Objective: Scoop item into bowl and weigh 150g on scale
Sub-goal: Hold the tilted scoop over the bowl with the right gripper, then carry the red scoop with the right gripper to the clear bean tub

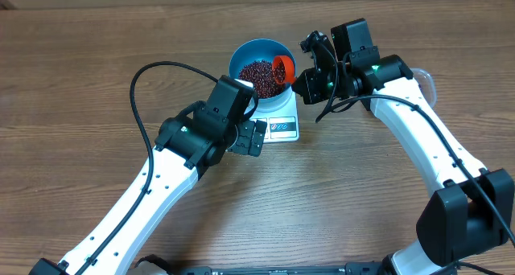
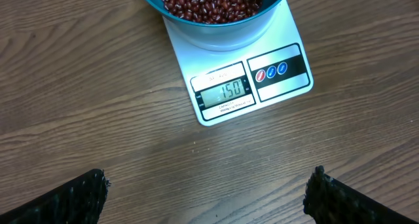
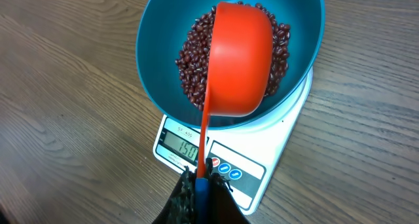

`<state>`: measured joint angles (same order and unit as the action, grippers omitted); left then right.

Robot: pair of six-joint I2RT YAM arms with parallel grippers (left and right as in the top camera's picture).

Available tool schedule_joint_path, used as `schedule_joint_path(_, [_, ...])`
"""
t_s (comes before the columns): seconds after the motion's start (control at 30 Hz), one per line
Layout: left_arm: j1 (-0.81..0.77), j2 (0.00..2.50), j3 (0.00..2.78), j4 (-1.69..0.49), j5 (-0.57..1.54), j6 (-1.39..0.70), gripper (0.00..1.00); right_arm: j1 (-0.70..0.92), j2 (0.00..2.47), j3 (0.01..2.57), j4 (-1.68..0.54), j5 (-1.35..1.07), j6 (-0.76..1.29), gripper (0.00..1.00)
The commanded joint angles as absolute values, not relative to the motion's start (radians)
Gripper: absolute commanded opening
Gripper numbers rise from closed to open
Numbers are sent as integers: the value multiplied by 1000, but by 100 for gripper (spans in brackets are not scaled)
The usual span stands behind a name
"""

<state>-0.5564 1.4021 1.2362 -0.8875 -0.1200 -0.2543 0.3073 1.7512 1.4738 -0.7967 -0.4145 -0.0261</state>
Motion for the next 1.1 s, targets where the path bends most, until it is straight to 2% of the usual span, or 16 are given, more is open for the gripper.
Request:
schedule_joint_path(0.0, [-556,1395,1229,-886,-118,-239,100,302,1723,1500,-792,-412,-22,4])
schedule_joint_path(0.3, [-556,1395,1229,-886,-118,-239,100,300,1723,1500,-793,-461,-22,4])
schedule_joint_path(0.53, [-556,1395,1229,-886,-118,-239,99,256,1723,1500,-793,-586,-22,4])
schedule_joint_path(0.8, [-556,1395,1229,-886,-118,-239,100,134,1722,1500,-812,-779,-30,4])
schedule_joint_path(1.07, [-556,1395,1229,-886,-118,-239,100,-71,1716,1500,-904,-1003,-107,4])
